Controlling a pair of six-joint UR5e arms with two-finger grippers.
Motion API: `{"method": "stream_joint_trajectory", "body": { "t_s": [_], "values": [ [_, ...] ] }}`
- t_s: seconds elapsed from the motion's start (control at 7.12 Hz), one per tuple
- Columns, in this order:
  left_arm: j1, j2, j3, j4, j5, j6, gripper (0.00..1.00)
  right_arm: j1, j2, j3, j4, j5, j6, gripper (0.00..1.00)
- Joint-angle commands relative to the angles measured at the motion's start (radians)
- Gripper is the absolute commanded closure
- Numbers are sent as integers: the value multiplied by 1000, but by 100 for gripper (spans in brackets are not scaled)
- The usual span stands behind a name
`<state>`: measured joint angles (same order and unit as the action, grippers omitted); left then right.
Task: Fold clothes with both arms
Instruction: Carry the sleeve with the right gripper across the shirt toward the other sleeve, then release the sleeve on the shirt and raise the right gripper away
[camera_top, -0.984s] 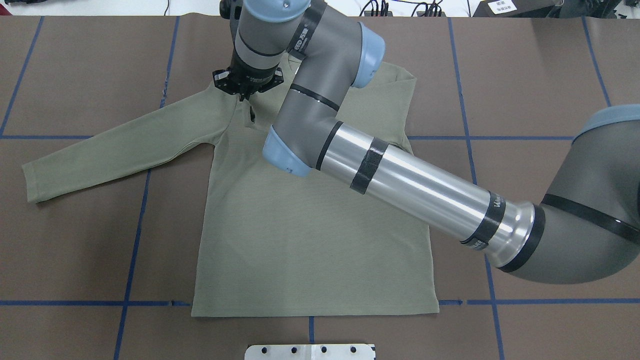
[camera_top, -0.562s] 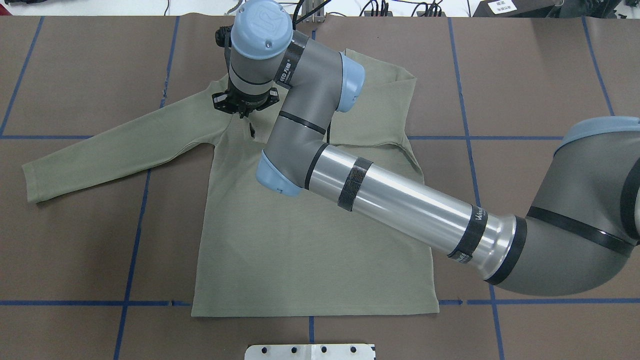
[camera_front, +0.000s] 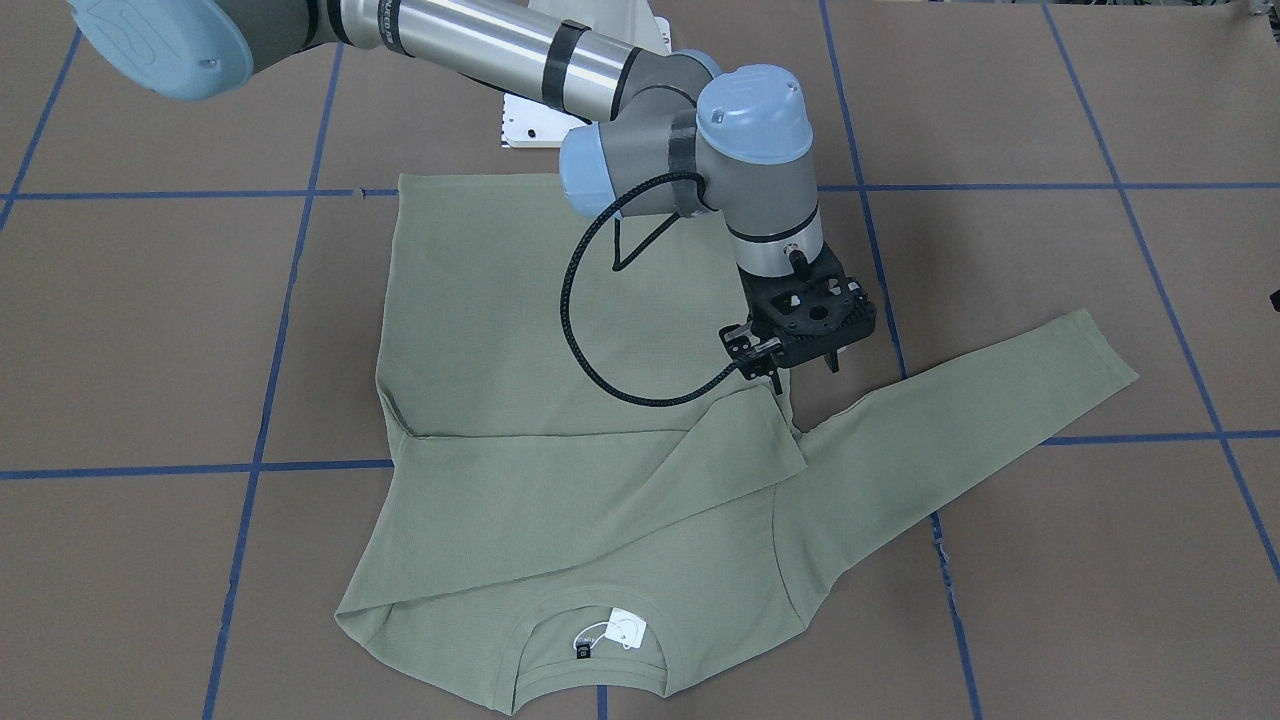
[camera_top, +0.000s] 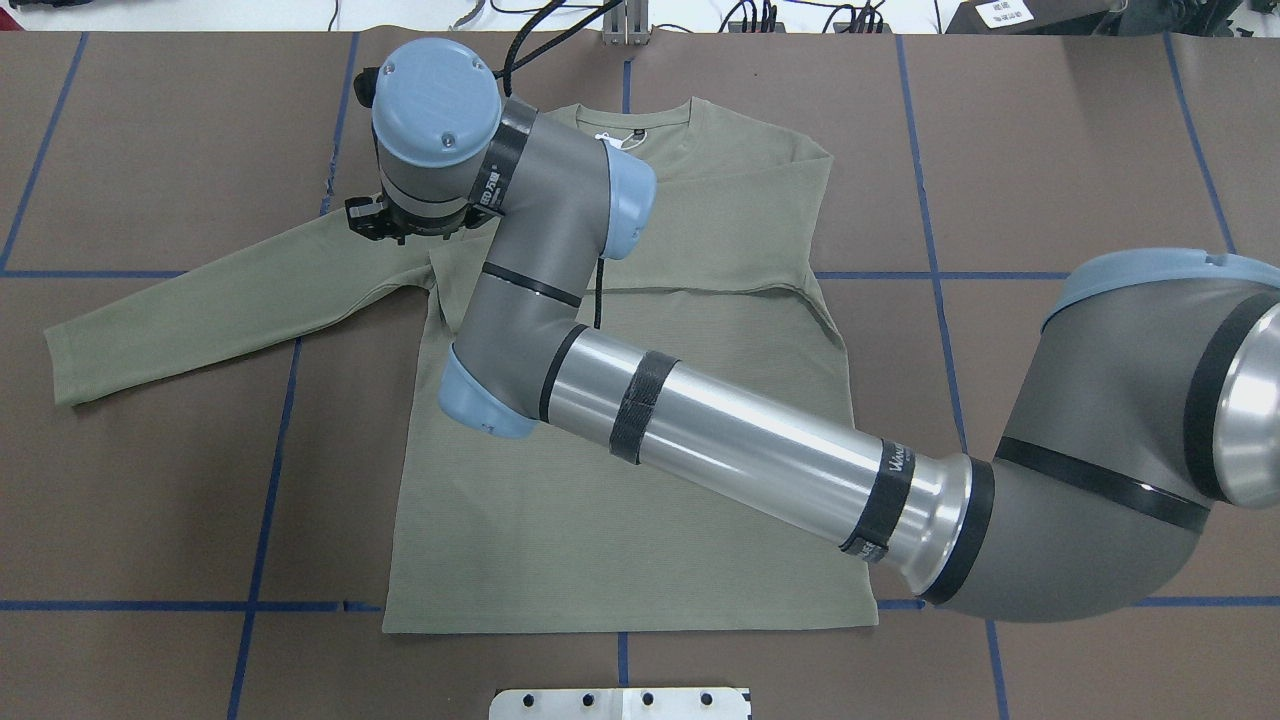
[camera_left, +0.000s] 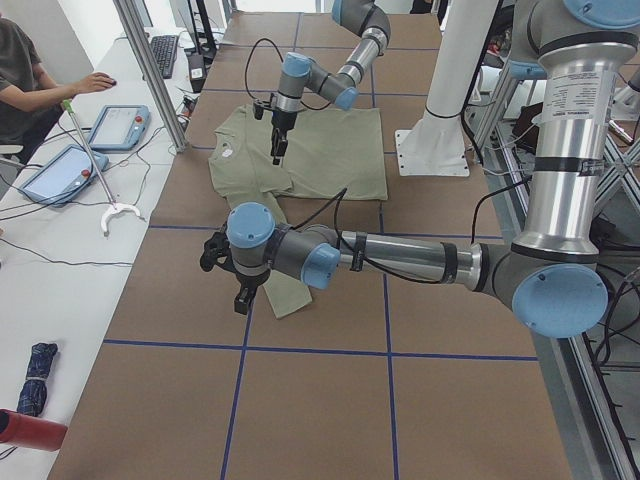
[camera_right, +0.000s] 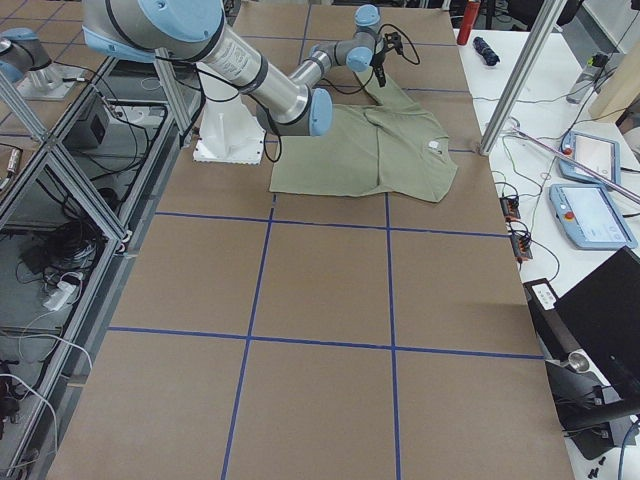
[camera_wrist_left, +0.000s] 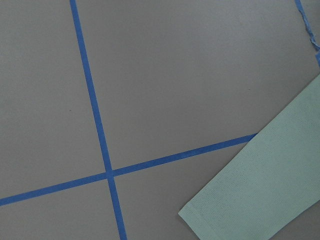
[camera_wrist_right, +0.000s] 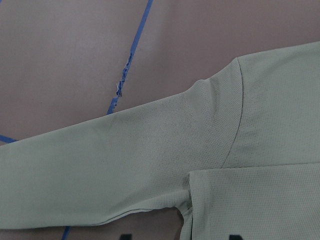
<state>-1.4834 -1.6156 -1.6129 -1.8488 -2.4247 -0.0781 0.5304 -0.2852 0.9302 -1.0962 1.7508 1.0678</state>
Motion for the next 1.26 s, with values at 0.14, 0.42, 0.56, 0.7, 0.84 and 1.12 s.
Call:
{"method": "stream_joint_trajectory", "body": {
  "t_s": [0.14, 0.42, 0.56, 0.7, 0.84, 1.12],
  "values": [
    [9, -6, 1, -15, 56, -129, 0, 49, -9, 51, -127, 45, 83, 1],
    [136, 29, -1, -243, 117, -486, 0, 153, -156, 299, -371, 189, 64, 0],
    [225, 36, -11, -335, 184, -693, 0, 219, -283, 432, -407, 264, 45, 0],
    [276, 75, -10, -440, 206, -836, 0, 296, -411, 544, -447, 344, -39, 0],
    [311, 104, -10, -508, 235, -918, 0, 363, -499, 627, -538, 384, -178, 0],
    [420, 129, 2, -543, 367, -1069, 0, 489, -602, 699, -727, 426, -462, 0]
  ]
}}
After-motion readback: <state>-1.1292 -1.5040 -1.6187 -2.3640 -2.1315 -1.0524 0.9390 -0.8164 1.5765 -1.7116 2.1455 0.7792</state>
